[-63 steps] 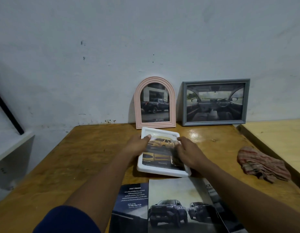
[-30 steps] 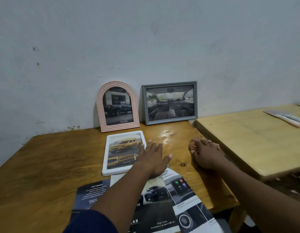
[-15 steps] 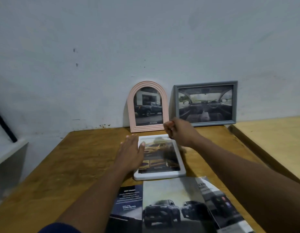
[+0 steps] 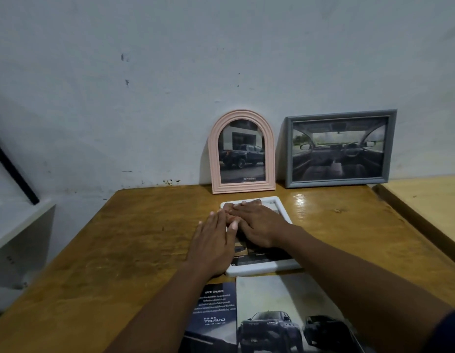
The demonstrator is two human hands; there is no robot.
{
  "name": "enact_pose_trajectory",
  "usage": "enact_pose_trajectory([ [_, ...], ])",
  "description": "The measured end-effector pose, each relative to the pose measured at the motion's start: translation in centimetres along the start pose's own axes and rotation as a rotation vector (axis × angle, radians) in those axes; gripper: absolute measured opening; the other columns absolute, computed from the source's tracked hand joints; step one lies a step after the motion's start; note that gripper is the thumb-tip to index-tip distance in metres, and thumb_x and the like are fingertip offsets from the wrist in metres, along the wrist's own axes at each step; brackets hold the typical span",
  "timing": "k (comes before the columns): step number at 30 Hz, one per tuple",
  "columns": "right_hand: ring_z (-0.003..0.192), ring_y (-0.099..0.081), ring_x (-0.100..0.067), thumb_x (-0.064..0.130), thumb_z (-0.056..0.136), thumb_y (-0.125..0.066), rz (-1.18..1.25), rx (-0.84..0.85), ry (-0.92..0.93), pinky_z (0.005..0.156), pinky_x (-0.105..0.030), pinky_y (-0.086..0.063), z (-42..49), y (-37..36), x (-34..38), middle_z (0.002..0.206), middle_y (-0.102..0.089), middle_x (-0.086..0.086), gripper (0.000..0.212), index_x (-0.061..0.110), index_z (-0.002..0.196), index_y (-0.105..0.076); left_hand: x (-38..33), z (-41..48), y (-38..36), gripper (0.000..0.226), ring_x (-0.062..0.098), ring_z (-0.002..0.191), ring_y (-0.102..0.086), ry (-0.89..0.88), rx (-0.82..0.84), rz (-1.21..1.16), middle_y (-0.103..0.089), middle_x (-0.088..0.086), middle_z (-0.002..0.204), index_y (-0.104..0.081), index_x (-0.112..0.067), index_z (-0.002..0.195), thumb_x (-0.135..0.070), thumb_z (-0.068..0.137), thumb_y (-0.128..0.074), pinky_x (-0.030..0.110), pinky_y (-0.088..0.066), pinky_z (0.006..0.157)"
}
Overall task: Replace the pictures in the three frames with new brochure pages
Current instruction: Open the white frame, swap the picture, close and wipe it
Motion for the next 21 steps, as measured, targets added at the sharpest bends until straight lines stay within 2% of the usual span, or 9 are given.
enact_pose_trajectory([
  [4,0.147,-0.031,-0.023,0.051,0.103,-0.022,-0.132,-0.03,-0.044,0.122,-0.044,-0.02,-0.7,0.9,-0.8,0.158,-0.039,-0.001,0.058,0.027,0.153,-0.035,0.0,0.1,0.0,0.067,0.014,0.156,0.003,0.004,0.004,0.064,-0.01,-0.001,0.17,-0.014,-0.02,0.162,-0.053,0.105,-0.006,0.039,0.004,0.126],
  [8,0.137,-0.041,-0.031,0.047,0.102,-0.027,-0.237,-0.058,-0.208,0.114,-0.045,-0.032,-2.6,1.7,-1.4,0.148,-0.05,-0.01,0.054,0.018,0.145,-0.041,-0.5,0.3,0.5,0.068,0.018,0.156,0.005,-0.009,-0.012,0.202,-0.012,0.0,0.17,-0.018,-0.019,0.162,-0.053,0.105,-0.005,0.042,0.004,0.125],
  [14,0.133,-0.042,-0.039,0.039,0.1,-0.031,-0.263,-0.092,-0.328,0.113,-0.048,-0.03,-4.8,1.1,0.9,0.139,-0.054,-0.017,0.051,0.008,0.137,-0.047,-0.9,-0.1,1.0,0.064,0.018,0.156,0.004,0.026,-0.001,0.123,-0.015,0.001,0.169,-0.022,-0.017,0.161,-0.049,0.107,-0.008,0.042,0.004,0.124],
  [18,0.132,-0.046,-0.029,0.037,0.097,-0.026,-0.118,-0.181,-0.173,0.12,-0.052,-0.014,-4.9,0.2,3.5,0.139,-0.056,-0.007,0.049,0.017,0.13,-0.057,-2.0,-0.7,3.0,0.059,0.023,0.156,0.002,0.117,0.074,-0.058,-0.011,0.005,0.17,-0.022,-0.02,0.16,-0.045,0.109,-0.008,0.041,0.003,0.123],
  [21,0.14,-0.035,-0.035,0.039,0.103,-0.031,0.172,-0.101,-0.134,0.115,-0.054,-0.025,-3.9,-0.3,4.4,0.139,-0.057,-0.011,0.044,0.02,0.133,-0.056,-2.3,-1.0,3.7,0.057,0.024,0.156,0.001,0.154,0.11,-0.165,-0.009,0.005,0.17,-0.021,-0.024,0.16,-0.046,0.11,-0.009,0.041,0.003,0.123],
])
Point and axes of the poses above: each hand's wrist, its own z-axis towards the middle knuckle, its own y-axis out of the back of the hand, x = y × z, the point moved 2 cm from there along z, towards the middle knuckle
